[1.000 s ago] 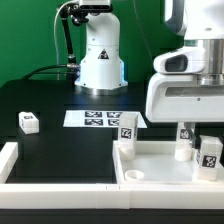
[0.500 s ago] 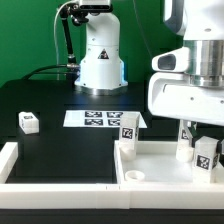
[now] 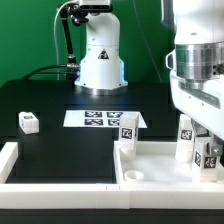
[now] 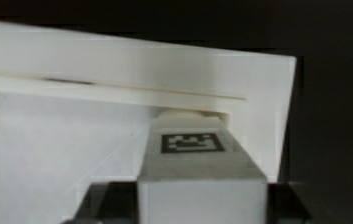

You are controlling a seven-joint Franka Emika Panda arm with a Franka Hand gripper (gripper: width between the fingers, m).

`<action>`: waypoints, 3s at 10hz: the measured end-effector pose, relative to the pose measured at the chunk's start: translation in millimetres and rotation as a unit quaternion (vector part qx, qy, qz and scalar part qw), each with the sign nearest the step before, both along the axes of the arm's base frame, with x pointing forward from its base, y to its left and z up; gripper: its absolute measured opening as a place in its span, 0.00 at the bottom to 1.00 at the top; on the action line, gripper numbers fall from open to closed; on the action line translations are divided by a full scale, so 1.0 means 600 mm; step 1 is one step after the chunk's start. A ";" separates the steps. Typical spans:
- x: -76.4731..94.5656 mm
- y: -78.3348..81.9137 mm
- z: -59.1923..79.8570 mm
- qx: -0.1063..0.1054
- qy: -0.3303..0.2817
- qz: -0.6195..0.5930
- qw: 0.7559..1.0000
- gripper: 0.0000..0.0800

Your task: Assemble square table

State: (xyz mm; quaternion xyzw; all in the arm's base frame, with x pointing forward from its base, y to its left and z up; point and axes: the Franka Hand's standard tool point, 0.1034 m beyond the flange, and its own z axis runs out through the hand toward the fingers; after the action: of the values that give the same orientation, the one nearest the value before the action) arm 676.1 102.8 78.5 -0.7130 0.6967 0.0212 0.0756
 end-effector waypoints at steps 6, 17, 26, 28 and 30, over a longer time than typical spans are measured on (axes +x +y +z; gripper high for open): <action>0.008 0.007 0.000 0.015 0.020 -0.259 0.965 0.37; -0.028 -0.101 0.071 -0.001 -0.040 -0.148 0.988 0.81; -0.121 -0.206 0.088 -0.030 -0.085 -0.006 0.996 0.81; -0.153 -0.228 0.077 -0.055 -0.094 0.082 0.991 0.81; -0.151 -0.229 0.077 -0.064 -0.098 0.134 0.984 0.81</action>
Offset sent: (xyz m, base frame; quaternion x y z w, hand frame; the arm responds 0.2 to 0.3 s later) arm 0.0259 0.0044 0.0011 -0.0158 0.0246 0.2521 0.9673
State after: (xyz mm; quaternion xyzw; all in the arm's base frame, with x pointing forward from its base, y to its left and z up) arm 585.7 -34.4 124.8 -0.8017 0.5842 -0.0835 0.0947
